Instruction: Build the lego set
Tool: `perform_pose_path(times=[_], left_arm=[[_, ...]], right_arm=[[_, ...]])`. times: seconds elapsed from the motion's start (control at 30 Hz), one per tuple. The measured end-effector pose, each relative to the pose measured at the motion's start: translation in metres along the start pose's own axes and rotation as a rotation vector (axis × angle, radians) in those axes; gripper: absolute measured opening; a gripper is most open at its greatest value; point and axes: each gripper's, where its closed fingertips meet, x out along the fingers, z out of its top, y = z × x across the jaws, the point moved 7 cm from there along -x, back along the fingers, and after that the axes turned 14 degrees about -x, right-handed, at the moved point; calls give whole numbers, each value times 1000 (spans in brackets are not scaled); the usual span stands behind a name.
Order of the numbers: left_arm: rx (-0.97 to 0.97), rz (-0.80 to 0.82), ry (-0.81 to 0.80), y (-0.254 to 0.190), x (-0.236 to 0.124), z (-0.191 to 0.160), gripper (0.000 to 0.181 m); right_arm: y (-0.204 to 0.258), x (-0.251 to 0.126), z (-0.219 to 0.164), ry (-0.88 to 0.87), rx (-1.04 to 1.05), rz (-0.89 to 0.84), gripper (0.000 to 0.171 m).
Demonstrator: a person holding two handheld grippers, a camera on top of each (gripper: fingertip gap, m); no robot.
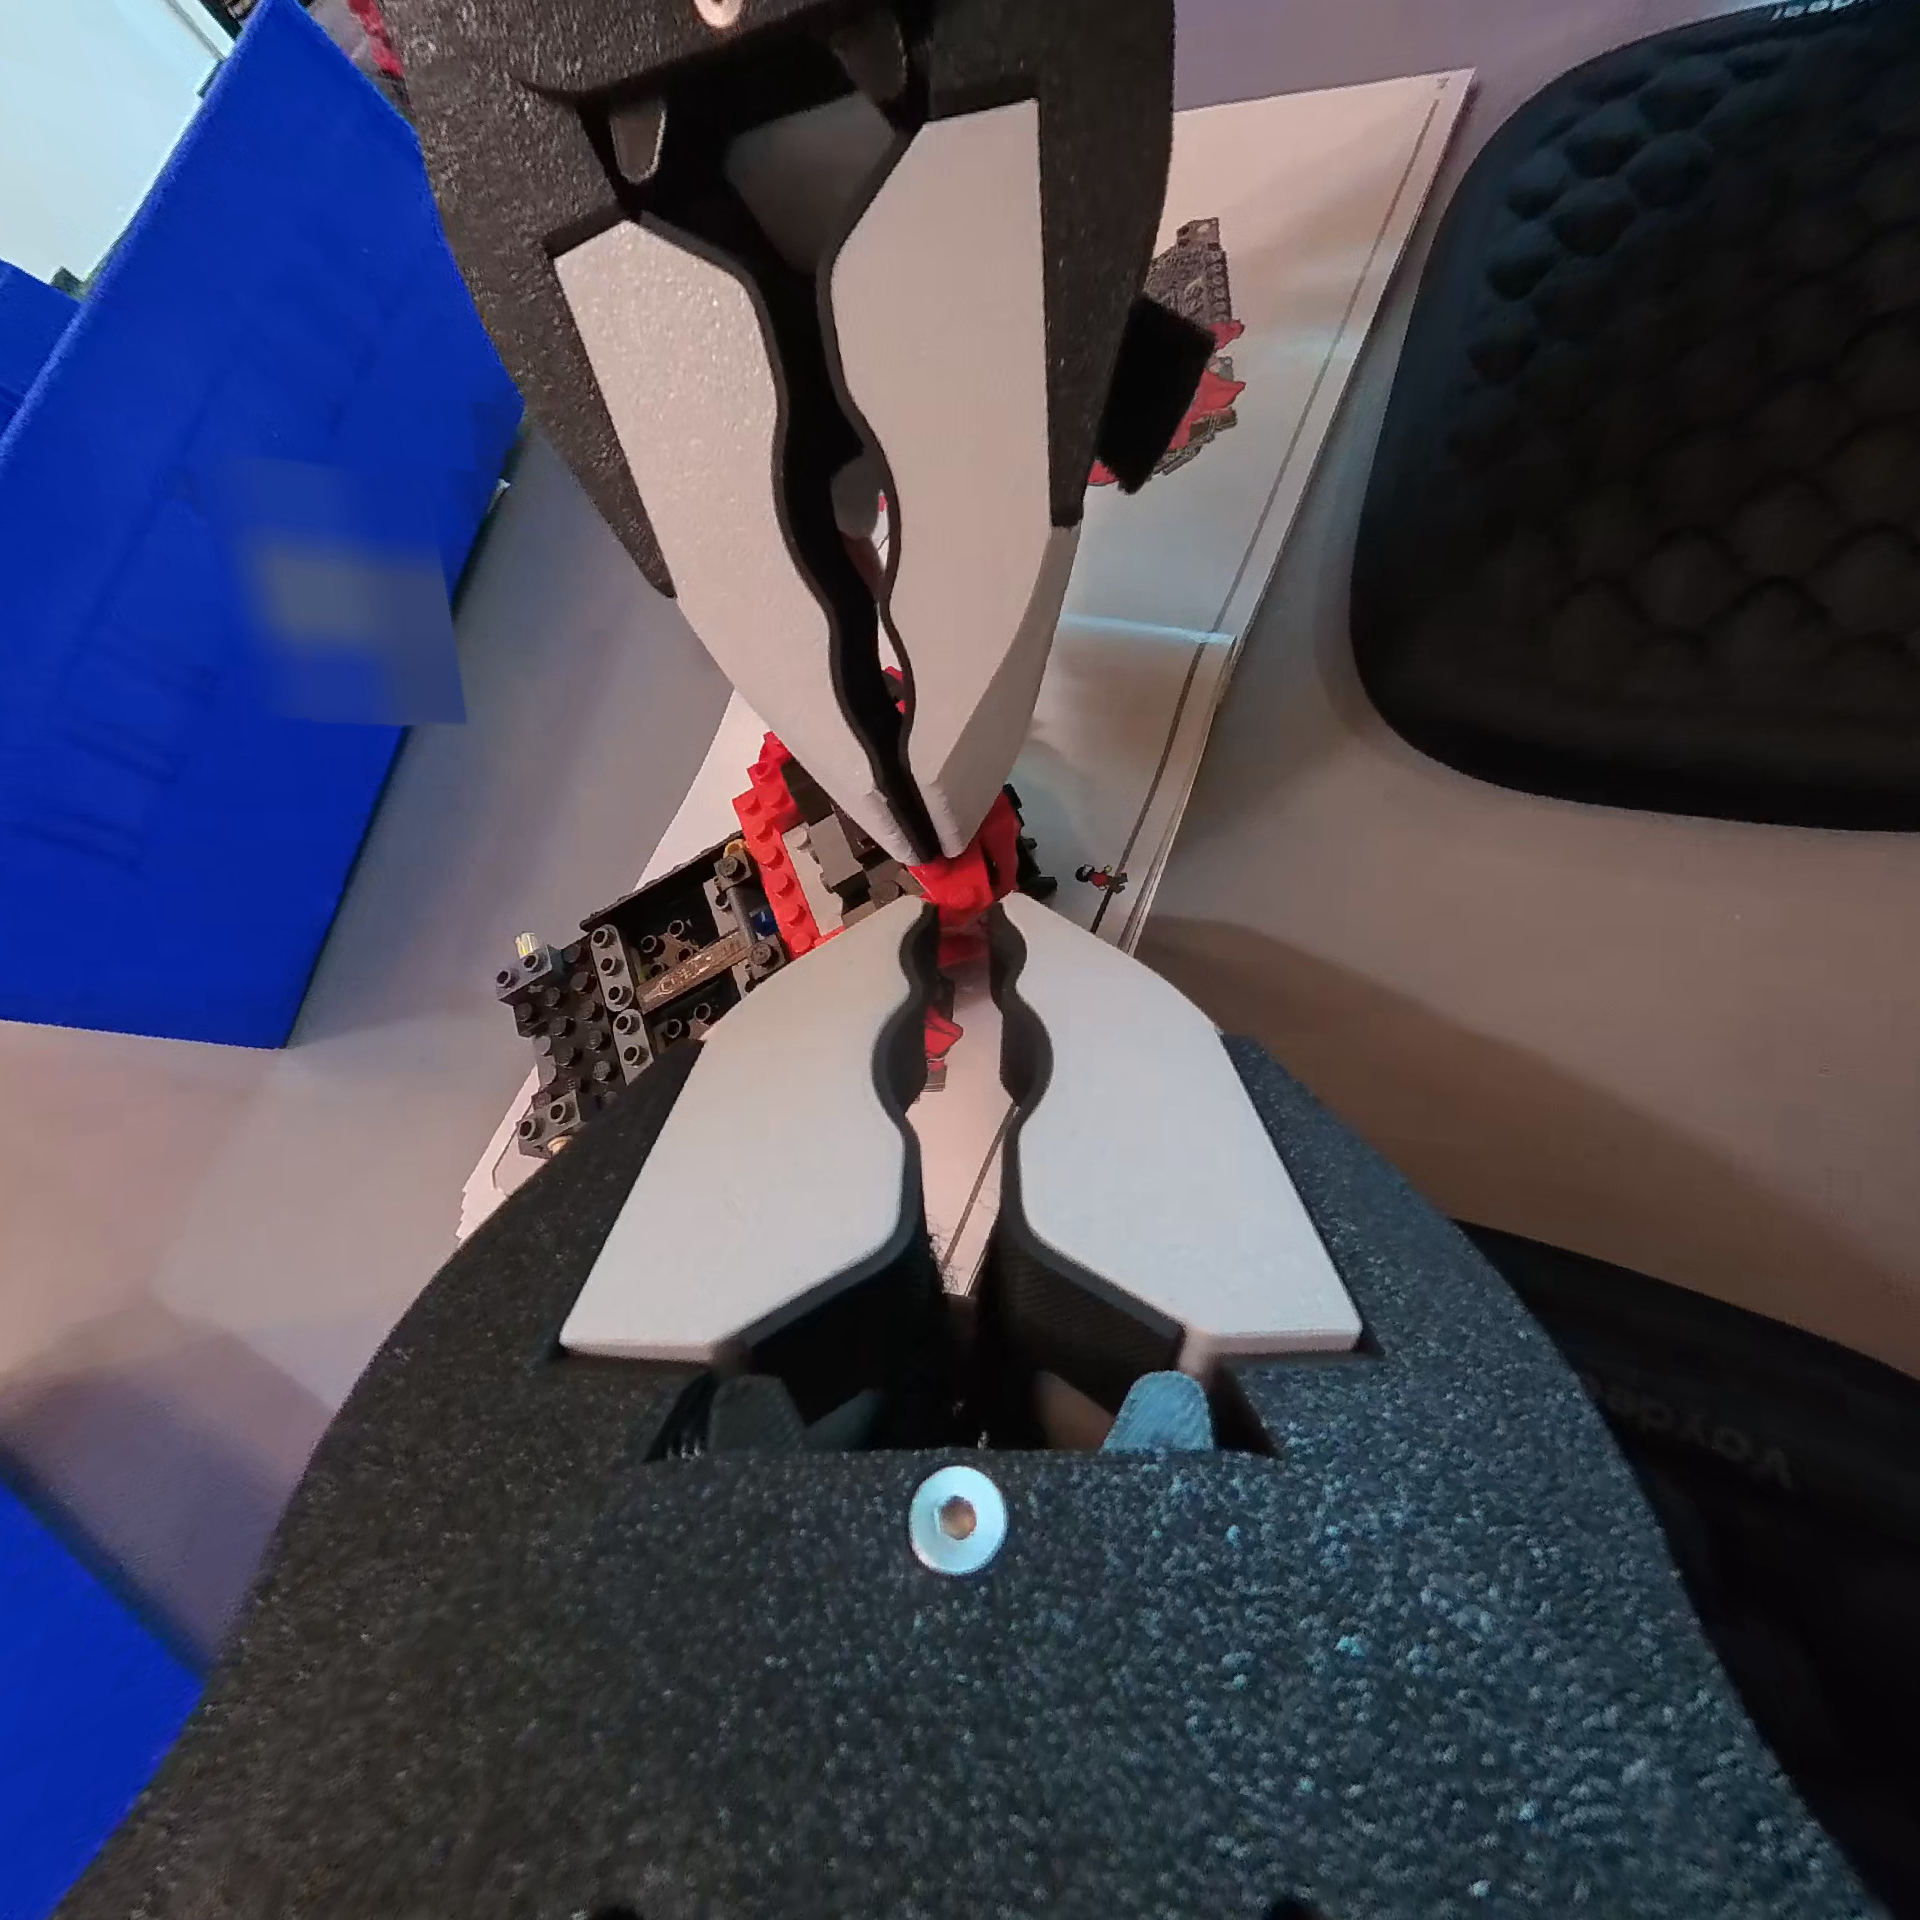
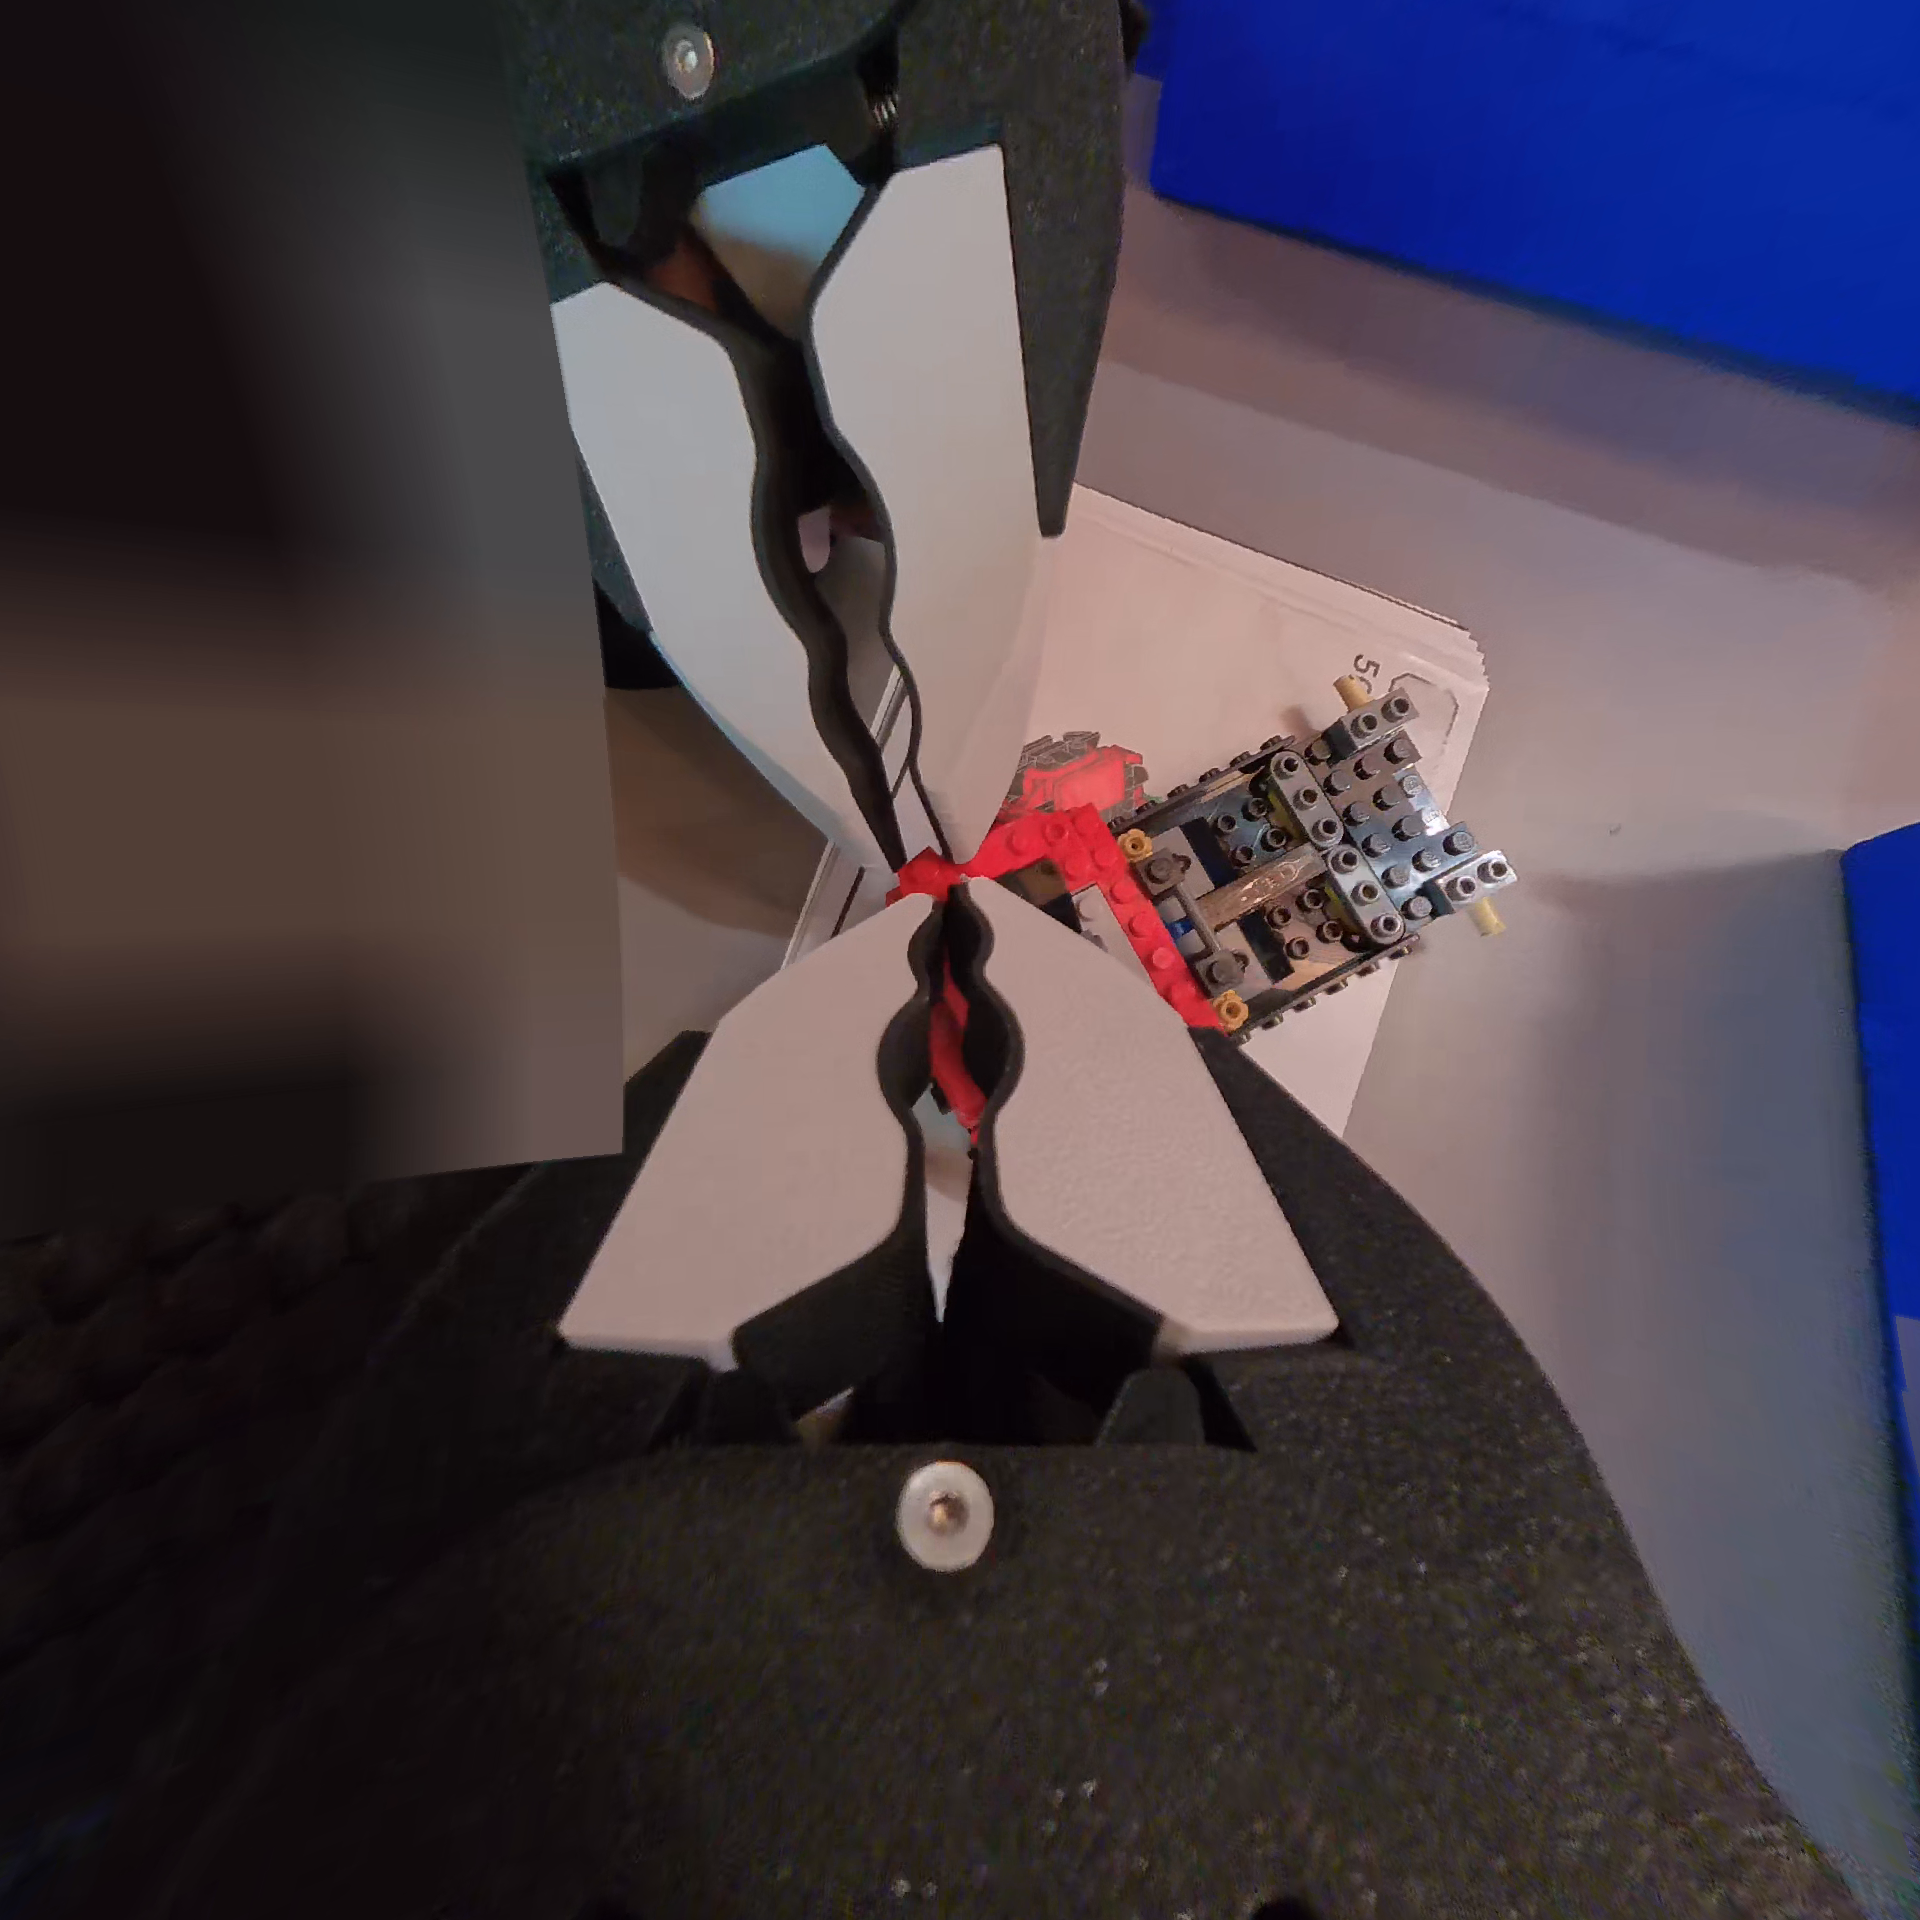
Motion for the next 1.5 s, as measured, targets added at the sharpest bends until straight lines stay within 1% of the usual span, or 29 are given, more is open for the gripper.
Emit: perform_pose_path(times=[0.2,0.23,0.27,0.4,0.73,1.07,1.3,1.5], left_arm=[[-14,-4,-15,2,-1,1,6],[-16,-5,-17,2,-1,1,6],[-17,-5,-19,2,-1,1,6],[-11,-6,-13,1,-1,1,6],[-15,-3,-17,2,-1,1,6],[-21,0,-19,3,-1,1,6],[-21,3,-15,3,-1,0,6],[-20,6,-21,3,-1,0,6]], right_arm=[[3,-3,-4,-41,42,-37,0],[4,-5,-5,-36,44,-40,7],[5,-6,-7,-27,42,-41,9],[8,-8,-10,-13,29,-58,9],[8,-7,-4,7,-30,-117,9],[10,-4,-4,32,-50,-111,7],[12,-3,-2,86,-85,-123,7],[9,-13,1,53,-78,-119,9]])
